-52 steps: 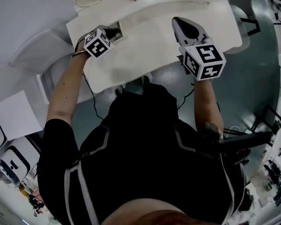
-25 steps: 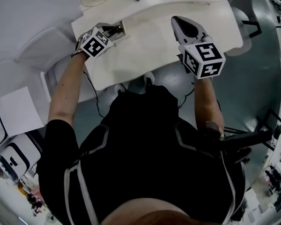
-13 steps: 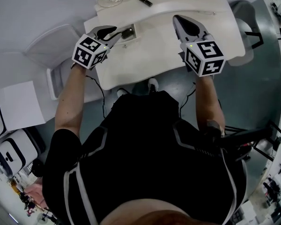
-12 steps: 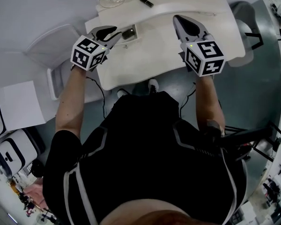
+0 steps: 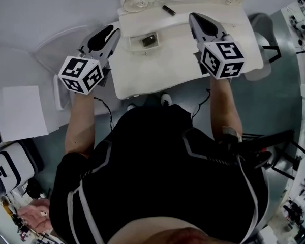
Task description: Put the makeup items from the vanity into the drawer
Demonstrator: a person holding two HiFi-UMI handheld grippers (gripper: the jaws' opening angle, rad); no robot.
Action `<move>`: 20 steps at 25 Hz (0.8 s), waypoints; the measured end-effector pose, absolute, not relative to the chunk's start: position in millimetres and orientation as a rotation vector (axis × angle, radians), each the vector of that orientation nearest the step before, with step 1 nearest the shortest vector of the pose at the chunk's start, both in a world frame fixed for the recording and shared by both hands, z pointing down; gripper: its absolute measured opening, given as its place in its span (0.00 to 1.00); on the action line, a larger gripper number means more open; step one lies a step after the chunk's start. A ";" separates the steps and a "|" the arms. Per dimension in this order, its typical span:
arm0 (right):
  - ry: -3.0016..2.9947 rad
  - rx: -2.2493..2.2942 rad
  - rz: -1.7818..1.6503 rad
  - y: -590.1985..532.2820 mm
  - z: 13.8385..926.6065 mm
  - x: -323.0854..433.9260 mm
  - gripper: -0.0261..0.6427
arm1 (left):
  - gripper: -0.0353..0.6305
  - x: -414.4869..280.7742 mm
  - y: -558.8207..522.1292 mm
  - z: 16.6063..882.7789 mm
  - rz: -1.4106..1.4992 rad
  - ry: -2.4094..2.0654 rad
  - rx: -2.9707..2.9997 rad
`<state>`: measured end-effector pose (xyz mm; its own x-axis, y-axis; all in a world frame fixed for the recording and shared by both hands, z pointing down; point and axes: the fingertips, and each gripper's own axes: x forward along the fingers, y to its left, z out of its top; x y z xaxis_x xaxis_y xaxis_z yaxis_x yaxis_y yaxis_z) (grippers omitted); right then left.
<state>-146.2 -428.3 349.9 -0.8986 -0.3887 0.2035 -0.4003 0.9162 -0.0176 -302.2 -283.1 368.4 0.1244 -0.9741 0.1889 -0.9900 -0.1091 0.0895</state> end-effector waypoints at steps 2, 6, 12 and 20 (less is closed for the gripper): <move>-2.899 0.609 0.065 -423.4 339.9 -152.2 0.05 | 0.20 -320.5 -269.5 356.4 0.056 -2.049 2.121; -2.924 0.602 0.050 -407.0 330.1 -163.0 0.05 | 0.19 -346.6 -241.8 334.1 -0.076 -2.188 2.071; -2.934 0.591 0.014 -393.1 319.8 -173.2 0.05 | 0.18 -362.8 -216.9 307.0 -0.206 -2.283 2.039; -2.968 0.573 0.001 -377.9 298.6 -177.7 0.05 | 0.06 -365.4 -196.3 286.3 -0.206 -2.347 2.000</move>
<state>-177.7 -377.9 298.6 -0.9214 -0.3709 0.1161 -0.3710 0.9284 0.0214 -365.4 -196.3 286.3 -0.1618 -0.9857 -0.0473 -0.9788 0.1542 0.1345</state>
